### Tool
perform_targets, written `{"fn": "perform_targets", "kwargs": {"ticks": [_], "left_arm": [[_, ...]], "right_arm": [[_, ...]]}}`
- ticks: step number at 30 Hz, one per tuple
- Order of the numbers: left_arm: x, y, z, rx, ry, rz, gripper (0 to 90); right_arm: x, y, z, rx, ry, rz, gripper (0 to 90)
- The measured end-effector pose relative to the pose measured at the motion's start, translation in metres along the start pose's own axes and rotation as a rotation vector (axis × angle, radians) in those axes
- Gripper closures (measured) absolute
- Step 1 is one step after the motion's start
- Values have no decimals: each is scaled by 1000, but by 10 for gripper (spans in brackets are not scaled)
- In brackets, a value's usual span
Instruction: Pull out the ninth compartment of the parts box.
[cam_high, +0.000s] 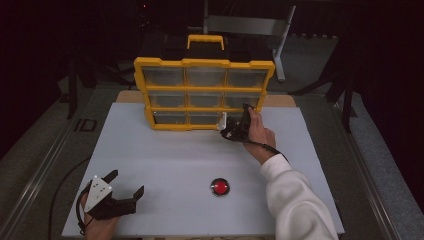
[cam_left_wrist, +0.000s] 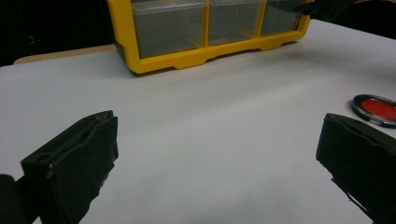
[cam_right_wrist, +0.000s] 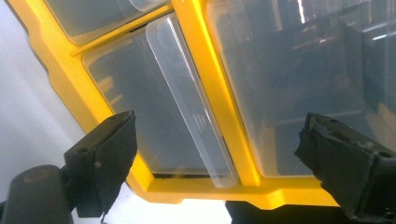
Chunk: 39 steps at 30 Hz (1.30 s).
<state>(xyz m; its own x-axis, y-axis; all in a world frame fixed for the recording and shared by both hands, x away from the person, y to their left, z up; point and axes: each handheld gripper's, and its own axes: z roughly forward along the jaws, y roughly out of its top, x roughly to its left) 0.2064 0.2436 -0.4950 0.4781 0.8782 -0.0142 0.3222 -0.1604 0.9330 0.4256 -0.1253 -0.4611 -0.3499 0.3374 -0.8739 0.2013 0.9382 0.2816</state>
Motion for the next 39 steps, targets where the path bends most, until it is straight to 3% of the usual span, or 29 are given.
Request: {"fn": "perform_targets", "kwargs": {"ticks": [20,27,30,39], "left_arm": [[0,0,0,5,4,1,0],[0,0,0,4,4,0,0],[0,0,0,2,3,-1,0],[0,0,0,4,3,0,0]], "right_arm": [[19,-1,5,-1,-138,-176,142],[22,-3,7,-7,-173,-211,176],[23,-3,7,-10,-178,-216,211],[31,-9,10,-23,-251,-292,423]]}}
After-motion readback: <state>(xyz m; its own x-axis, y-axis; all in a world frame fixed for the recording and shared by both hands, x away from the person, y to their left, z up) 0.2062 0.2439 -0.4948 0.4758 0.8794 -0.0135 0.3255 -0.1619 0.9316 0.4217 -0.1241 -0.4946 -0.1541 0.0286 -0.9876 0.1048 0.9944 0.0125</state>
